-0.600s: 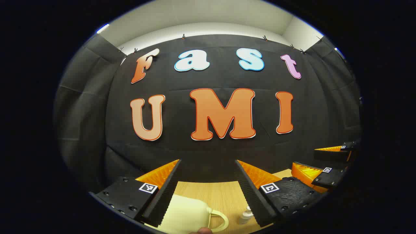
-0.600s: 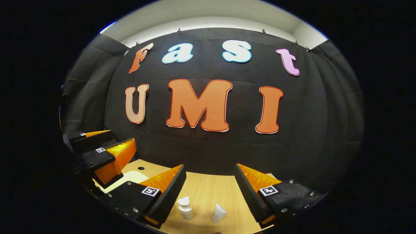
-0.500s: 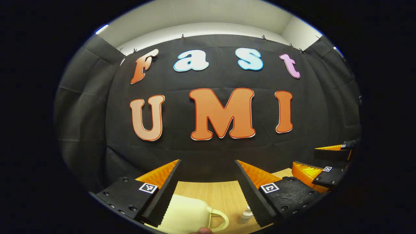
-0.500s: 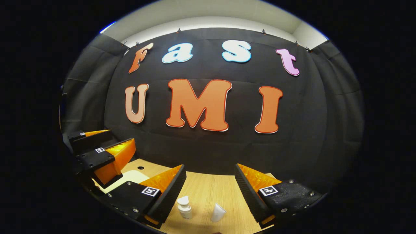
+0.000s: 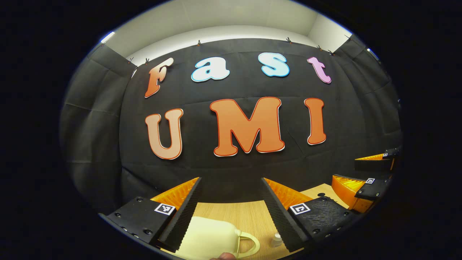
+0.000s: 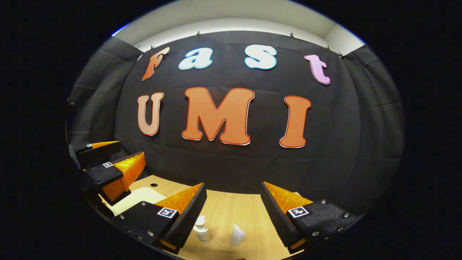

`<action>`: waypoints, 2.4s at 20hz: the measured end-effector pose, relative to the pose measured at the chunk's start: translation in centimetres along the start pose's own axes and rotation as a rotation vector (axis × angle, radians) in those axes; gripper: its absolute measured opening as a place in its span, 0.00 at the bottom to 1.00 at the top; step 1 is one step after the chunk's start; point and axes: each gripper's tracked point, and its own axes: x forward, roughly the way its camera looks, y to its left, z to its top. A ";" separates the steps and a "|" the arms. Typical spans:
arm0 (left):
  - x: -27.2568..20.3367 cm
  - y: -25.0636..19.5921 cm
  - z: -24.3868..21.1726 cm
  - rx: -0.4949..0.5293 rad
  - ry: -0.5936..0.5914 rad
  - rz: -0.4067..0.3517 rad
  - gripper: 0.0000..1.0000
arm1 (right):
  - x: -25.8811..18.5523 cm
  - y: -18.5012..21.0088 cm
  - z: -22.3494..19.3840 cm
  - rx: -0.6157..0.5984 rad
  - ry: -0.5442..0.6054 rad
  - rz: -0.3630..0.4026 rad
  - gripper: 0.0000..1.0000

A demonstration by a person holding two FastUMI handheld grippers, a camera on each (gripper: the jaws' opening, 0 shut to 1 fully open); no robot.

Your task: First open the suitcase, pack the skin care products into it, and then close the suitcase.

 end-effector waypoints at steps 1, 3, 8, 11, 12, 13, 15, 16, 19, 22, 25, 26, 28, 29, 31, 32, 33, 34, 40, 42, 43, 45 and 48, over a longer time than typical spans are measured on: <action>0.0 -0.1 -0.2 0.001 0.001 -0.001 1.00 | 0.0 0.0 -0.1 -0.004 0.000 -0.002 0.95; 0.0 -0.2 -0.1 0.006 0.000 -0.001 1.00 | 0.1 -0.2 -0.1 -0.009 -0.001 -0.003 0.95; 0.2 -0.5 -0.8 0.070 0.002 -0.009 0.99 | 0.4 -1.0 -0.3 -0.009 -0.001 -0.011 0.95; 0.0 -1.1 -2.2 0.117 0.025 -0.029 1.00 | 0.4 -1.5 -0.5 -0.011 -0.004 -0.017 0.95; -0.1 -1.4 -3.1 0.132 0.040 -0.039 0.99 | 0.4 -1.7 -0.5 -0.013 -0.004 -0.023 0.95; -0.2 -1.7 -4.1 0.148 0.058 -0.049 0.99 | 0.4 -2.1 -0.6 -0.013 -0.003 -0.026 0.95; -0.3 -2.3 -6.0 0.186 0.095 -0.074 1.00 | 0.2 -2.7 -0.7 -0.017 -0.003 -0.037 0.95; -0.4 -2.6 -6.9 0.205 0.110 -0.087 0.99 | 0.2 -3.0 -0.8 -0.019 -0.002 -0.045 0.95; -0.7 -3.2 -9.4 0.265 0.146 -0.117 0.99 | 0.1 -4.0 -1.0 -0.023 0.006 -0.068 0.95; -0.8 -3.8 -11.6 0.329 0.182 -0.148 0.99 | -0.1 -4.9 -1.2 -0.030 0.010 -0.087 0.95; -1.3 -4.8 -14.9 0.406 0.224 -0.201 0.99 | -0.3 -5.5 -1.2 -0.034 0.012 -0.103 0.95; -1.4 -5.1 -16.3 0.439 0.252 -0.222 0.99 | -0.4 -5.7 -1.3 -0.035 0.012 -0.109 0.95; -1.8 -5.3 -18.9 0.485 0.309 -0.255 0.98 | -0.7 -5.9 -1.4 -0.036 0.013 -0.116 0.95; -1.6 -5.0 -20.1 0.514 0.328 -0.260 0.98 | -0.6 -6.1 -1.4 -0.038 0.017 -0.120 0.95; -1.2 -5.3 -22.0 0.578 0.356 -0.283 0.98 | -0.7 -6.2 -1.5 -0.040 0.020 -0.125 0.96; -1.4 -5.5 -22.8 0.602 0.367 -0.302 0.98 | -0.7 -6.3 -1.5 -0.040 0.022 -0.126 0.95; -1.9 -5.6 -23.6 0.620 0.379 -0.322 0.98 | -0.8 -6.4 -1.6 -0.041 0.023 -0.129 0.95; -2.1 -5.7 -24.3 0.632 0.389 -0.336 0.98 | -0.9 -6.6 -1.7 -0.042 0.025 -0.134 0.95; -3.0 -5.3 -29.7 0.739 0.520 -0.382 0.99 | -1.2 -7.4 -2.1 -0.040 0.036 -0.152 0.95; -2.8 -5.6 -30.2 0.822 0.499 -0.399 0.99 | -1.3 -7.4 -2.4 -0.030 0.043 -0.155 0.95; -3.1 -5.7 -30.5 0.851 0.506 -0.404 0.97 | -1.3 -7.4 -2.6 -0.028 0.047 -0.156 0.95; -2.7 -5.5 -31.1 0.910 0.512 -0.401 0.94 | -1.4 -7.4 -2.8 -0.031 0.051 -0.155 0.96; -2.2 -5.4 -31.5 0.957 0.513 -0.389 0.82 | -1.6 -7.6 -2.8 -0.040 0.049 -0.156 0.96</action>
